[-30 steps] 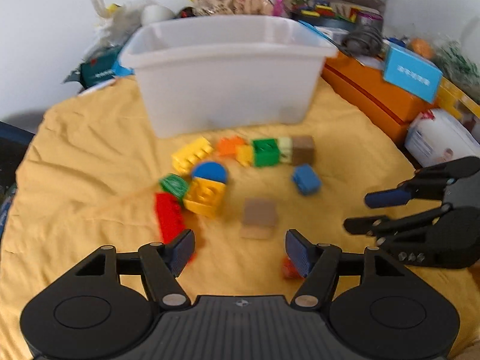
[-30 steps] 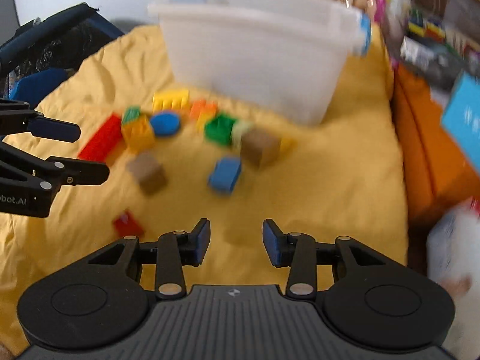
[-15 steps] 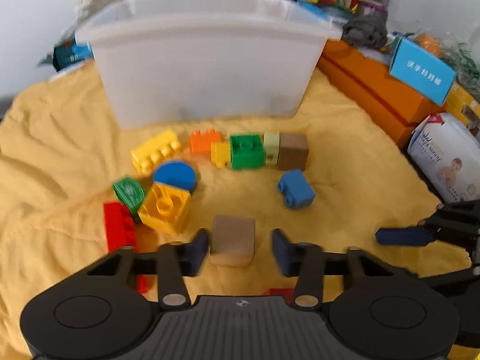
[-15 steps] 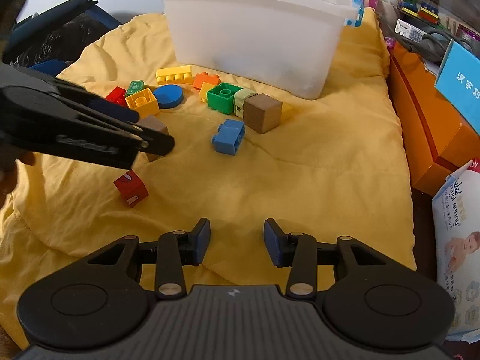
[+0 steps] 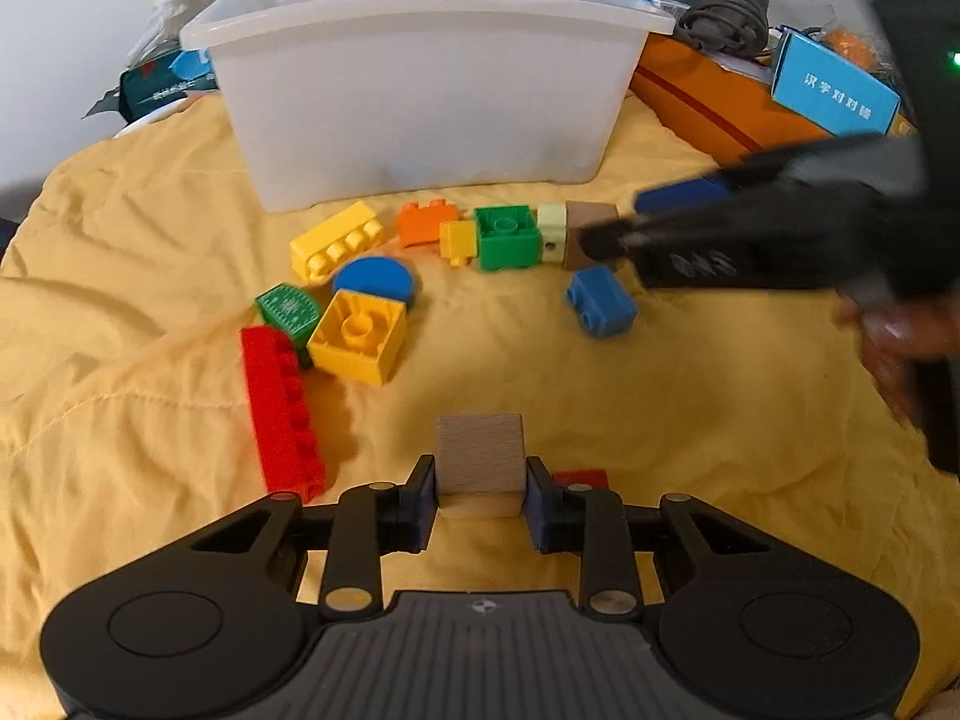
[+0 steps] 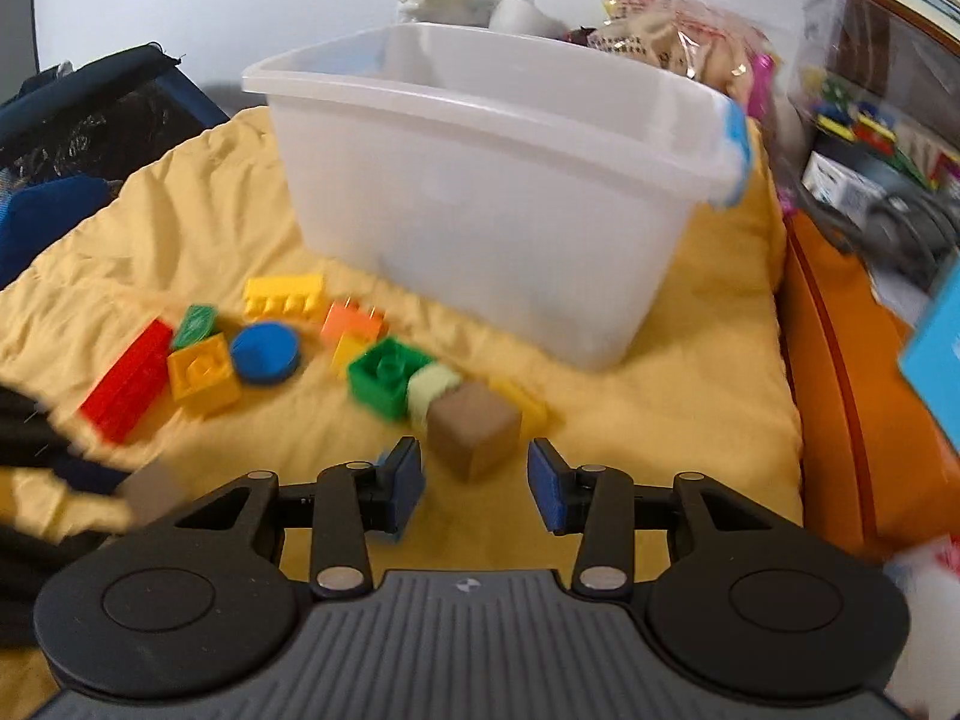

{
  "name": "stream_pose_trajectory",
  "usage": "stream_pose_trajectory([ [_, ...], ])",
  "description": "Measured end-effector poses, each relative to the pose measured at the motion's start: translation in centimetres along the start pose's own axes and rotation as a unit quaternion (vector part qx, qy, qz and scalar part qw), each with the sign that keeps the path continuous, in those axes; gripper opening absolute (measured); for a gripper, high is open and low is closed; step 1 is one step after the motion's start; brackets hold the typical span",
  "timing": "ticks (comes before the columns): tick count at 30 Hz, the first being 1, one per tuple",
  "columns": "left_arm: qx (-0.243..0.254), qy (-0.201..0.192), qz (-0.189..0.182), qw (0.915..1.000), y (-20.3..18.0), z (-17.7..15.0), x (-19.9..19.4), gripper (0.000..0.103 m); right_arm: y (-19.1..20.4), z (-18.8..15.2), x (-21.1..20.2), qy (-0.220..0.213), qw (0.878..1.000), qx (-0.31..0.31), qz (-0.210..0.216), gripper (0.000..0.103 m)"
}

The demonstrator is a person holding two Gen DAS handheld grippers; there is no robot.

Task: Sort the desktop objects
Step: 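Grasp a brown wooden block with left tool while right tool grasps another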

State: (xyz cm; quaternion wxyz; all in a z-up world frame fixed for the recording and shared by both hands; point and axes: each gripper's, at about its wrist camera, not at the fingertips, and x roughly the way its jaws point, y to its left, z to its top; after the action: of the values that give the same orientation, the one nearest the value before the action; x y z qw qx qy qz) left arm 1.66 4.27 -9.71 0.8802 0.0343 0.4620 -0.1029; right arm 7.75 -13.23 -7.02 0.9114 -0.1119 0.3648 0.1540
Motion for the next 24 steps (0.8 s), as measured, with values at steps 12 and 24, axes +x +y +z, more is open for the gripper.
stream_pose_trajectory([
  [12, -0.013, 0.003, -0.002, 0.9999, 0.5, -2.3, -1.6, 0.033, -0.1, -0.4, -1.2, 0.009, 1.000, -0.012, 0.006, 0.038],
  [24, 0.002, 0.016, -0.026, 0.9995, -0.8, -5.4, -3.8, 0.033, 1.5, -4.4, -6.6, 0.026, 1.000, -0.011, 0.011, 0.037],
])
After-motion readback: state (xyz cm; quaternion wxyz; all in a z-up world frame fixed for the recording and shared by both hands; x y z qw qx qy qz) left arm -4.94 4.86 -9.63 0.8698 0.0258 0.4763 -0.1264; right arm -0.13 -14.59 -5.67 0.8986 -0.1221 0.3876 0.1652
